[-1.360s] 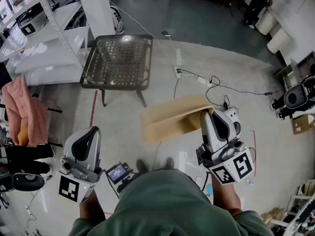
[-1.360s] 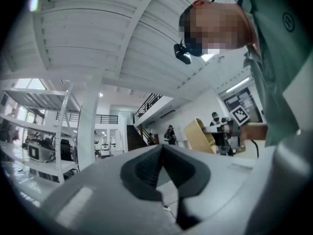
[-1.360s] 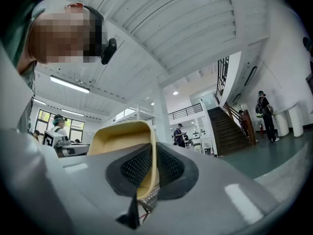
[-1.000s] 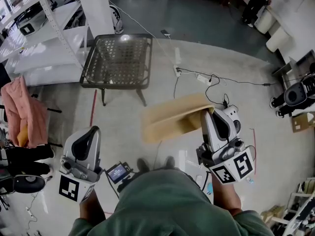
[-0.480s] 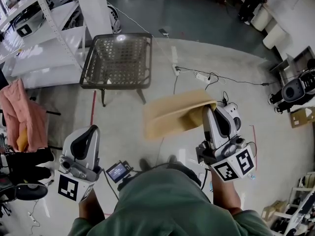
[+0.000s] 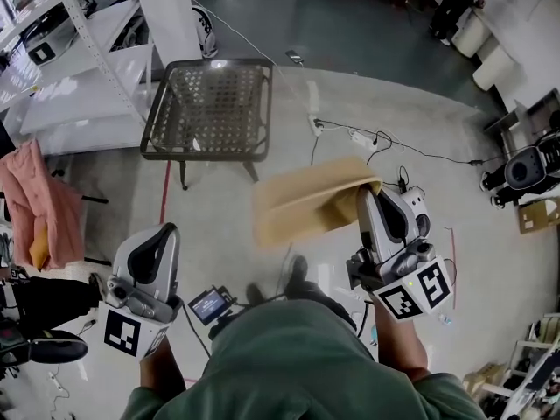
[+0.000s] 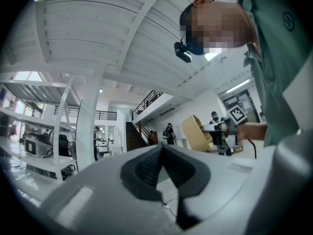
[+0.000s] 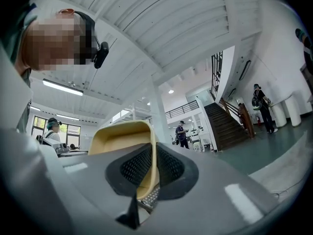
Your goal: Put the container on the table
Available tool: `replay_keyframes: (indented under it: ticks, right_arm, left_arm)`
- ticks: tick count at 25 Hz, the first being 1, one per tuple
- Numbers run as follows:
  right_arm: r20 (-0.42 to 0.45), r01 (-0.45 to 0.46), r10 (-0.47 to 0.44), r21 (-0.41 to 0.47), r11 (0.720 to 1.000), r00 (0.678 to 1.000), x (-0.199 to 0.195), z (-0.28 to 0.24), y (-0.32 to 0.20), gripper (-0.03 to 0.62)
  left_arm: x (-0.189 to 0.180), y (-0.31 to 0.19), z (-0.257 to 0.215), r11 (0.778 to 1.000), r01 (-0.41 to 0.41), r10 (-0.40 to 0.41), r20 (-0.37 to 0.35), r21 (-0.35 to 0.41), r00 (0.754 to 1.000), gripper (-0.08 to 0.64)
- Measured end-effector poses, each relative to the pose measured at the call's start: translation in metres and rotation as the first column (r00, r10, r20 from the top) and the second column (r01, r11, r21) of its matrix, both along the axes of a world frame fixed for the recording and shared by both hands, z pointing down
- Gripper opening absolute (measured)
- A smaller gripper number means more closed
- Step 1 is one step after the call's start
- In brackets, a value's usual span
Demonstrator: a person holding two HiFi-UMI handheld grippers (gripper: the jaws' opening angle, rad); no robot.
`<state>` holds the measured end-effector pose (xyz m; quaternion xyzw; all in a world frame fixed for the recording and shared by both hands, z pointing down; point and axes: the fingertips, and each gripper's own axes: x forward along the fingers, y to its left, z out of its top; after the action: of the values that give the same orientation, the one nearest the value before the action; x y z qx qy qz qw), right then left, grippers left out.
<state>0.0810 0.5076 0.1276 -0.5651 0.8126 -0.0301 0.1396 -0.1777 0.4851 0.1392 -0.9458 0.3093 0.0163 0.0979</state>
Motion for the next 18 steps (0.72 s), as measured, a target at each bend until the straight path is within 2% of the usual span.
replay_keyframes:
  ticks: [12,18]
  right_arm:
    - [0.032,0.104,-0.104,0.005,0.995,0.994,0.092,0.012,-0.091,0.029]
    - [0.034,0.153,-0.153,-0.004,0.988,0.988,0.116,0.020,-0.127,0.029]
  left_arm:
    - [0.093,-0.061,-0.001,0.995,0.102,-0.102,0.042,0.011,0.994,0.003]
    - [0.116,-0.084,-0.001,0.987,0.161,-0.161,0.044,0.019,0.986,0.003]
